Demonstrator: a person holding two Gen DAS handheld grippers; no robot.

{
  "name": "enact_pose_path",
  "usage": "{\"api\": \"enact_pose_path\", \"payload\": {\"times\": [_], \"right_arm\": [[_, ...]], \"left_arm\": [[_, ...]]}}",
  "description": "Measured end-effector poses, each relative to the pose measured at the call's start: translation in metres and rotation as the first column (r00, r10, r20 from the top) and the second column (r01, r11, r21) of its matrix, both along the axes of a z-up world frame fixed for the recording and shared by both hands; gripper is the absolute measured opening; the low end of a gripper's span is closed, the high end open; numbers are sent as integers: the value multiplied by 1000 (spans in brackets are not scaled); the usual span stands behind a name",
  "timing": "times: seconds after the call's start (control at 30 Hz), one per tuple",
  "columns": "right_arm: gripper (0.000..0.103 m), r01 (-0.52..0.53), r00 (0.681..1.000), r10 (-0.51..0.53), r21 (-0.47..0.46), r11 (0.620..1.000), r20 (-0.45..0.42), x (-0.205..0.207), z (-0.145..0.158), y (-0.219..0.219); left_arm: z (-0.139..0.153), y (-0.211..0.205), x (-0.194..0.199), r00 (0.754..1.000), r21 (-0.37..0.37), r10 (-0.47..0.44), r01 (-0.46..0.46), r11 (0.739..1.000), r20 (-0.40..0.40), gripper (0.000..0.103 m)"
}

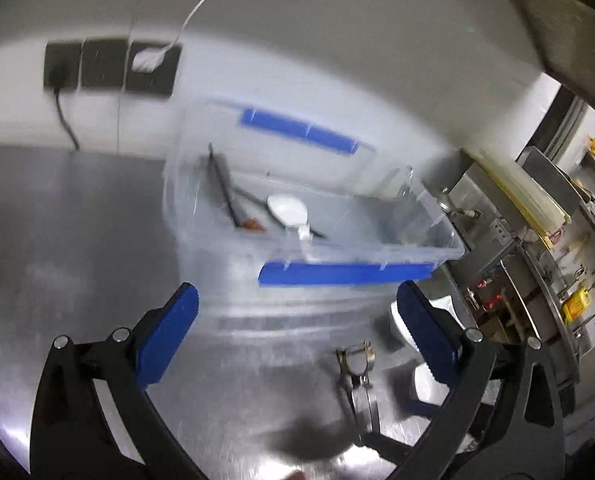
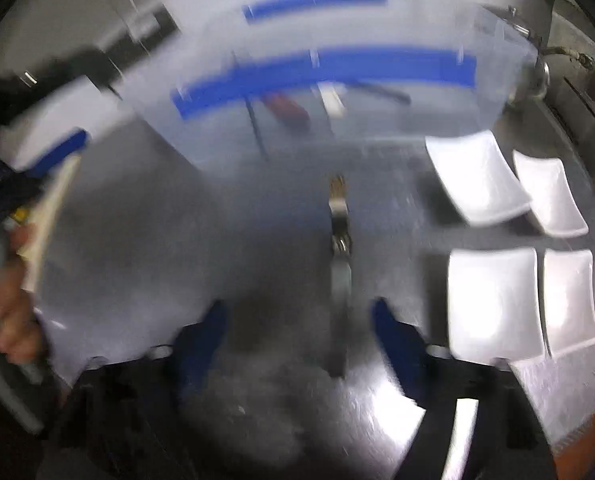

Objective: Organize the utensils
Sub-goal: 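Grasp the metal vegetable peeler with the right gripper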

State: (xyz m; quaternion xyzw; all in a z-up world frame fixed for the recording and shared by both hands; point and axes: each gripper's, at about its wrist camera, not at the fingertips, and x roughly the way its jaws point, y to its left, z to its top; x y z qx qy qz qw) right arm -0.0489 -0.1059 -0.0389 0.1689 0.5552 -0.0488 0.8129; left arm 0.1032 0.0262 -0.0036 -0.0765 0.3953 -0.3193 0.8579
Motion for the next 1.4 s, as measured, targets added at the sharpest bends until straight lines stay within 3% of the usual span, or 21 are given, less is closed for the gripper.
{"api": "enact_pose_path", "payload": {"times": [0.07, 0.1, 0.17, 0.23, 0.3, 0.47, 0.57, 0.63, 0.7, 0.77, 0.87, 1.17, 1.23, 1.4], "right_arm": [[70, 5, 1000, -5, 7, 1000, 29, -3, 0, 4], [78, 6, 999, -7, 11, 1000, 53, -8, 5, 7], [88, -48, 999, 48, 52, 997, 16, -10, 6, 20], [88, -117, 993, 120, 118, 986, -14, -15, 5, 33], [88, -140, 989, 142, 81, 987, -28, -21, 11, 41], [86, -48, 999, 48, -45, 998, 12, -10, 22, 20], [86, -27, 999, 24, -79, 997, -41, 1, 4, 3], [86, 12, 997, -15, -48, 999, -76, 6, -8, -6], [77, 28, 996, -30, -24, 999, -82, 4, -10, -15], [73, 30, 994, -36, -55, 998, -103, 6, -14, -15], [33, 3, 990, -13, -77, 997, -141, 8, -20, -9], [31, -9, 980, -5, -68, 998, -199, 22, -42, -11], [13, -14, 977, 1, -60, 998, -213, 24, -48, -12], [11, -30, 979, 23, -33, 999, -202, 26, -51, -14]], "left_arm": [[3, 4, -3, 1000, 16, 4, -5, 1000, 26, 95], [6, 6, -9, 997, 37, 34, -36, 999, 73, 95], [11, 11, -18, 988, 56, 59, -67, 996, 145, 95], [14, 11, -23, 980, 67, 58, -72, 995, 191, 95], [15, 11, -25, 976, 76, 58, -75, 994, 209, 95], [9, 14, -21, 982, 70, 81, -95, 993, 171, 95], [3, 14, -19, 986, 82, 82, -95, 992, 143, 95], [-2, 10, -19, 990, 92, 72, -84, 992, 120, 95], [-7, 8, -19, 992, 102, 63, -74, 992, 106, 95], [-12, 7, -19, 994, 109, 57, -67, 992, 90, 95], [-19, 5, -17, 997, 121, 52, -58, 991, 54, 95], [-27, 0, -20, 999, 137, 26, -29, 990, 21, 95], [-30, -3, -20, 1000, 142, 12, -13, 990, 5, 95], [-40, -8, -18, 996, 118, -41, 51, 992, -85, 95]]}}
